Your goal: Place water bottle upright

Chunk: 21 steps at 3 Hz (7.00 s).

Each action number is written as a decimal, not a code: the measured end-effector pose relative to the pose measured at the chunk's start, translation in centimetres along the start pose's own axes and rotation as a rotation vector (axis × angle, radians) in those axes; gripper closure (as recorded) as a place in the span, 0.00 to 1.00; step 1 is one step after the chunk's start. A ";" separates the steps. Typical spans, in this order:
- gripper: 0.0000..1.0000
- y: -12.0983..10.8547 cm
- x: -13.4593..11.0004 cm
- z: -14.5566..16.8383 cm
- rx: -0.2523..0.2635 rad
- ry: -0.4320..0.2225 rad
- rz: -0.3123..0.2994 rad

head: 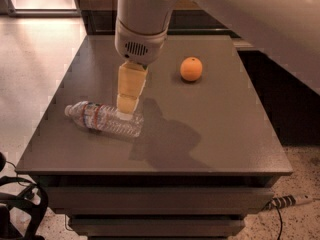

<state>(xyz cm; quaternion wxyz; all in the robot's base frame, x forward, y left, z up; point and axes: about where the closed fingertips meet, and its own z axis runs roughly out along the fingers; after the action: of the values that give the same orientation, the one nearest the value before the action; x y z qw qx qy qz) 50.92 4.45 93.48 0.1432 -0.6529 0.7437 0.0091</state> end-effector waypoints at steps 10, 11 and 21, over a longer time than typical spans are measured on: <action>0.46 3.5 -6.1 11.4 -0.125 0.088 -0.026; 0.69 3.5 -6.1 11.4 -0.123 0.086 -0.026; 1.00 -2.4 -7.0 -3.9 0.084 -1.007 -0.256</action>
Offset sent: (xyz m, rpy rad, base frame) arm 0.0177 0.0639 -0.0563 -0.1388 0.0729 0.0525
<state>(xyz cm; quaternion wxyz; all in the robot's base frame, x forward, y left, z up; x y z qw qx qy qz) 53.26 10.13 99.17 0.5092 -0.6469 0.4966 0.2748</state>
